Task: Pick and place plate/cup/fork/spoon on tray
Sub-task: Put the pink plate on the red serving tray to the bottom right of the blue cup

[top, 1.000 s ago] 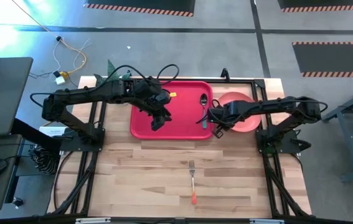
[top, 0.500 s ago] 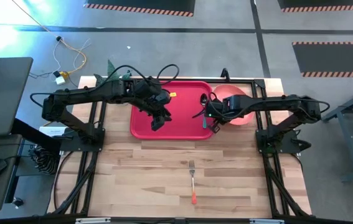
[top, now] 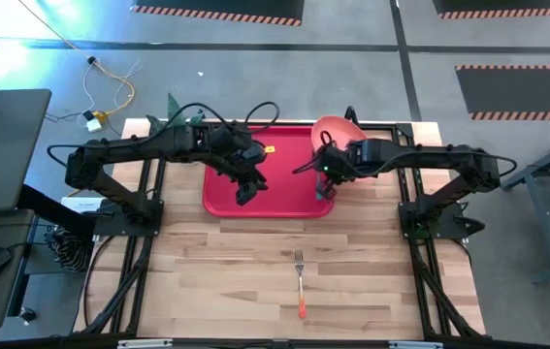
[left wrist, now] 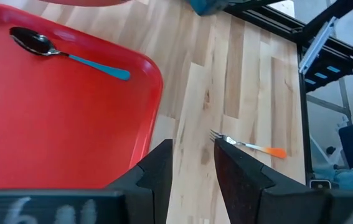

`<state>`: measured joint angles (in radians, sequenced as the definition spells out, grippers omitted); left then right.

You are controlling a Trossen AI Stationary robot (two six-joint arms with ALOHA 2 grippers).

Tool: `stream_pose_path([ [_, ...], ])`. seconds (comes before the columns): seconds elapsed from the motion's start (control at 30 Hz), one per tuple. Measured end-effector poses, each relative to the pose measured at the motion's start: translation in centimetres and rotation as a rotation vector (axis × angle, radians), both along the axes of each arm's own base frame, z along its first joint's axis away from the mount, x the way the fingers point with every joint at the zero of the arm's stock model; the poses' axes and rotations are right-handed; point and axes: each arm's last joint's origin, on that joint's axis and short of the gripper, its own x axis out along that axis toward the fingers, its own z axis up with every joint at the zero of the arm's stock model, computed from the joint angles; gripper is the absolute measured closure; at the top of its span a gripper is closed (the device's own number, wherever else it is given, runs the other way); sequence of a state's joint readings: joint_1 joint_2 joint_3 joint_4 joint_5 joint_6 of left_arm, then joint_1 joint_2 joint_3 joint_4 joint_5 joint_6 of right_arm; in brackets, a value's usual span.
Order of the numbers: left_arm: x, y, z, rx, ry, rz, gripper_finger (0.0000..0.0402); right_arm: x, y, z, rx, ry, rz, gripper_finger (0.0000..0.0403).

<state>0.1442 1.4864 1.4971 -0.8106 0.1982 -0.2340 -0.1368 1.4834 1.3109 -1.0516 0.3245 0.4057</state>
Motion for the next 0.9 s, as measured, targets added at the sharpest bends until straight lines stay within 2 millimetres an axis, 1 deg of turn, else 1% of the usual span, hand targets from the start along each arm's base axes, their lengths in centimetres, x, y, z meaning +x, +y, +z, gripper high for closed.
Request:
stream_pose_path([
  [0.3, 0.1, -1.2, 0.0, -0.012, 0.002, -0.026, 0.0327, 1.2, -0.2, 2.8, -0.082, -0.123, 0.083, 0.0403],
  [0.5, -0.1, -1.9, -0.2, -0.019, 0.037, -0.02, 0.0337, 1.8, -0.5, 4.4, -0.131, -0.197, 0.131, 0.0403],
  [0.6, -0.9, -2.1, 0.0, 0.035, 0.074, 0.034, 0.0337, 2.3, -0.6, 5.3, -0.157, -0.231, 0.161, 0.0403],
  [0.67, -1.8, -2.3, 0.5, 0.066, 0.087, 0.056, 0.0337, 2.7, -0.7, 5.7, -0.171, -0.236, 0.186, 0.0403],
  [0.8, -3.6, -2.5, 1.9, 0.082, 0.029, 0.086, 0.0337, 4.0, -0.8, 6.4, -0.201, -0.232, 0.239, 0.0403],
  [0.9, -5.1, -2.6, 2.0, 0.064, 0.001, 0.111, 0.0337, 5.2, -1.0, 6.6, -0.219, -0.221, 0.263, 0.0403],
])
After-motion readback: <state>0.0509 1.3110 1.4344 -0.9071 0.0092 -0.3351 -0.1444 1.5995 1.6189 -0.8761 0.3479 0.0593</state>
